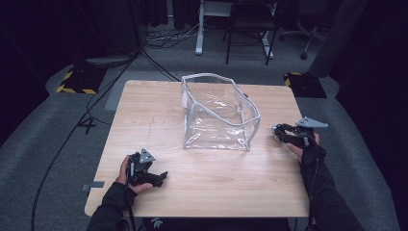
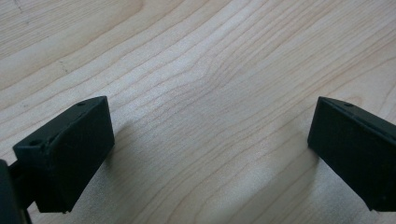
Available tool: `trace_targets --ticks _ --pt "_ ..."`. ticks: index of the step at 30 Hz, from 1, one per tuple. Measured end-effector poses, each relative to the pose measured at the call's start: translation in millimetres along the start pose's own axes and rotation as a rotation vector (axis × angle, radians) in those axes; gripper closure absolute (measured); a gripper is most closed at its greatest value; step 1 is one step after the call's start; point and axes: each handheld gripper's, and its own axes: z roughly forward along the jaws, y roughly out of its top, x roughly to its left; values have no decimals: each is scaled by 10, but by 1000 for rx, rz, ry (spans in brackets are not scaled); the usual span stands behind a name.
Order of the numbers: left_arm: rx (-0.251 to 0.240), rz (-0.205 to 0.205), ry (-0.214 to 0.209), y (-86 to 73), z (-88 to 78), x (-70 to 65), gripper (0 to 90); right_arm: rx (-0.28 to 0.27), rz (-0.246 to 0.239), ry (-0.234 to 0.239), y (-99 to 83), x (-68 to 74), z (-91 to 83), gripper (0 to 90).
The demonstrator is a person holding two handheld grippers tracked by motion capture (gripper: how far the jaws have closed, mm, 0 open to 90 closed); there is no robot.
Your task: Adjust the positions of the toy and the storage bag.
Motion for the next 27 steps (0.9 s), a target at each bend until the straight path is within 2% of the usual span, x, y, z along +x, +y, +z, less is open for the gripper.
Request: trace_targets --ticks 10,11,13,14,15,17,27 --pt "2 3 -1 0 -1 2 6 -17 27 -6 24 -51 -42 484" --pt "1 3 -1 0 0 2 6 -26 45 -7 34 -41 -39 484" --pt "1 3 -1 0 0 3 6 -24 26 -8 40 -52 -45 484" --pt "3 6 -2 1 -1 4 6 -25 43 -6 52 -42 -48 484" --pt "1 4 -2 1 0 3 6 -23 23 -11 57 -56 -50 484" --pt "3 7 -3 0 -1 6 6 -35 39 -15 80 -41 -51 484" --pt "3 8 -3 0 -2 6 6 -77 24 -5 230 5 -114 484"
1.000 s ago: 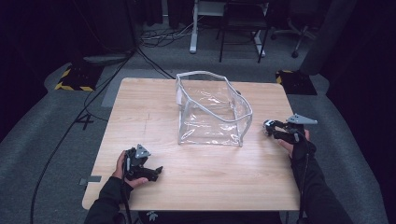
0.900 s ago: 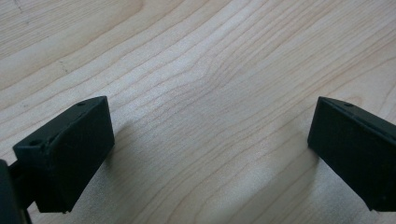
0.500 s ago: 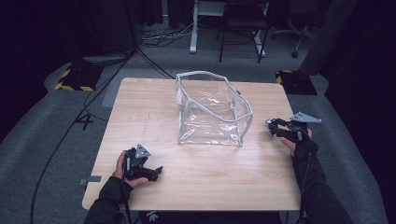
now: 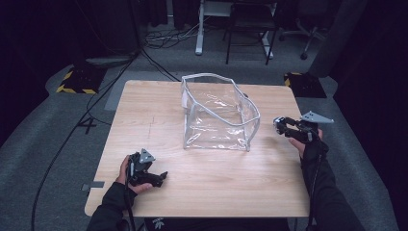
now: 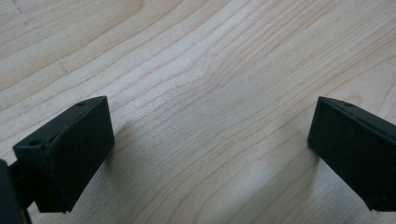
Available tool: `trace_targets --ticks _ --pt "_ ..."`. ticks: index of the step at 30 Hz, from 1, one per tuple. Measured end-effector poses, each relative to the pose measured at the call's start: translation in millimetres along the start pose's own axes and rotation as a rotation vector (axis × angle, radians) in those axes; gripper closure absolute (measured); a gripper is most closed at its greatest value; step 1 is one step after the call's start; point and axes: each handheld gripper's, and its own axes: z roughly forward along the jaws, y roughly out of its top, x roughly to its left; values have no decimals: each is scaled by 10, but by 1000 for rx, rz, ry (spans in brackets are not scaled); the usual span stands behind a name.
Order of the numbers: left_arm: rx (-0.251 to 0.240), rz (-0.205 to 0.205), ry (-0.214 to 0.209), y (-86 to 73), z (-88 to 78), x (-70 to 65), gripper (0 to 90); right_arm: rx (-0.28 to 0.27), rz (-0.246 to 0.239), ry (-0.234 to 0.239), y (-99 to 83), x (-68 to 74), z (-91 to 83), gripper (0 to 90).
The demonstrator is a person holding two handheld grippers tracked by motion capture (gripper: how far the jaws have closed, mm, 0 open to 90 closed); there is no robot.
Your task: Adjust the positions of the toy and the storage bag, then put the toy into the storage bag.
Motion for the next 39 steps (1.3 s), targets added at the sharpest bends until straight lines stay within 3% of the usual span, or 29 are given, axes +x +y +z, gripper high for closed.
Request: trace_targets --ticks 25,39 --pt "-2 -1 2 3 3 0 6 -81 -40 12 474 73 -147 484" --pt "-1 -1 2 3 3 0 6 -90 -49 33 652 95 -158 484"
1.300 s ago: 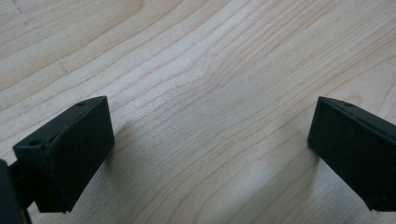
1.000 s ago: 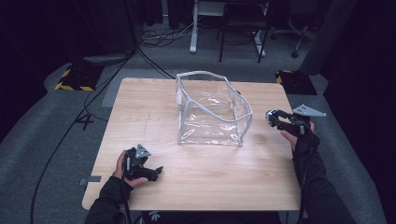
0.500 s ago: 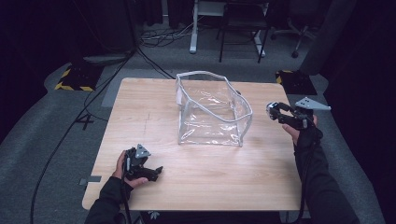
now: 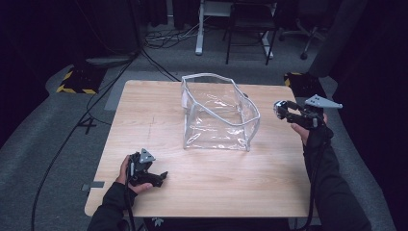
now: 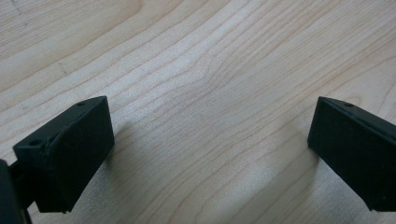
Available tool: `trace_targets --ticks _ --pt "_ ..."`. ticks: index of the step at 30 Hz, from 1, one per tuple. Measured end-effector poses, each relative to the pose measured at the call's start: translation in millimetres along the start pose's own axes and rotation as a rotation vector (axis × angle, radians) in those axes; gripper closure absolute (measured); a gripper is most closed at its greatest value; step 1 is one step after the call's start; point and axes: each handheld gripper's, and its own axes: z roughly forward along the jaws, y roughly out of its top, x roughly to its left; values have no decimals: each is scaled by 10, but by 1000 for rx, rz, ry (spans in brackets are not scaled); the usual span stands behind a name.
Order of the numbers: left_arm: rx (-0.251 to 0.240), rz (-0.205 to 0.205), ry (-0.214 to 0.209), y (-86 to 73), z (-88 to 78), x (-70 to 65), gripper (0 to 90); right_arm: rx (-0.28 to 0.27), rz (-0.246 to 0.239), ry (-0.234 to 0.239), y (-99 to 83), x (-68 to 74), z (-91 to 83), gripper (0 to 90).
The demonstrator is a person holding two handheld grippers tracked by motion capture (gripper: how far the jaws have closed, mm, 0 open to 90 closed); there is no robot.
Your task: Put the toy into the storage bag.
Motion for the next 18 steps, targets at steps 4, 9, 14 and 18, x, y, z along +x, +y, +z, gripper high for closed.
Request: trace_targets --ticks 4,9,14,18 --pt "0 0 0 0 0 0 6 -5 5 1 30 -3 -4 484" --pt "0 0 0 0 0 0 6 -17 -3 7 102 -9 -15 484" --pt "0 0 0 0 0 0 6 -35 4 8 191 -6 -39 484" --pt "0 0 0 0 0 0 6 -44 -8 10 256 3 -47 484"
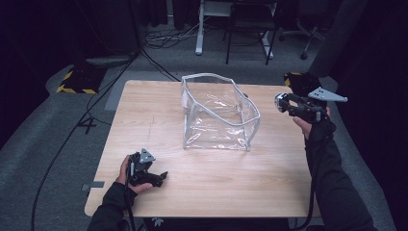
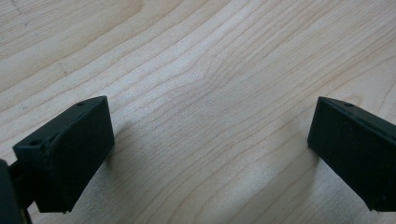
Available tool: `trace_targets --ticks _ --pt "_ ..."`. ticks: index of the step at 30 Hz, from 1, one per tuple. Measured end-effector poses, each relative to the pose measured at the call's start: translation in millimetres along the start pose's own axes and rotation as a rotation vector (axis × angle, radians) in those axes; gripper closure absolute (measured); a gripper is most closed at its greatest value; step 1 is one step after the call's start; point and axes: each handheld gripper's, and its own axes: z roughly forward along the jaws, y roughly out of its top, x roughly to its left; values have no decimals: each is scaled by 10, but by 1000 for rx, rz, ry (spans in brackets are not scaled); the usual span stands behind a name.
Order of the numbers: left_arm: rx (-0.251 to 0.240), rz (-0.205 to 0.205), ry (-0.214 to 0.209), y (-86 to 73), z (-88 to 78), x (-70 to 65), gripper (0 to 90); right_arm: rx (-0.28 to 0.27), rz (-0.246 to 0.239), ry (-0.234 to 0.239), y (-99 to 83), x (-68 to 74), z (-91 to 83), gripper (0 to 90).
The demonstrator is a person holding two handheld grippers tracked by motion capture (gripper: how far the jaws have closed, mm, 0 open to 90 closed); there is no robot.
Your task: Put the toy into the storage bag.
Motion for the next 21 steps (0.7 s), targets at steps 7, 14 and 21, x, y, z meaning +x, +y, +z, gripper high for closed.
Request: trace_targets --ticks 7,14,21 --pt "1 0 -1 0 0 0 6 -12 -19 4 136 19 12 484" --pt "0 0 0 0 0 0 6 -23 -30 16 293 78 50 484" --pt "1 0 -1 0 0 1 6 -34 -44 29 418 138 80 484"
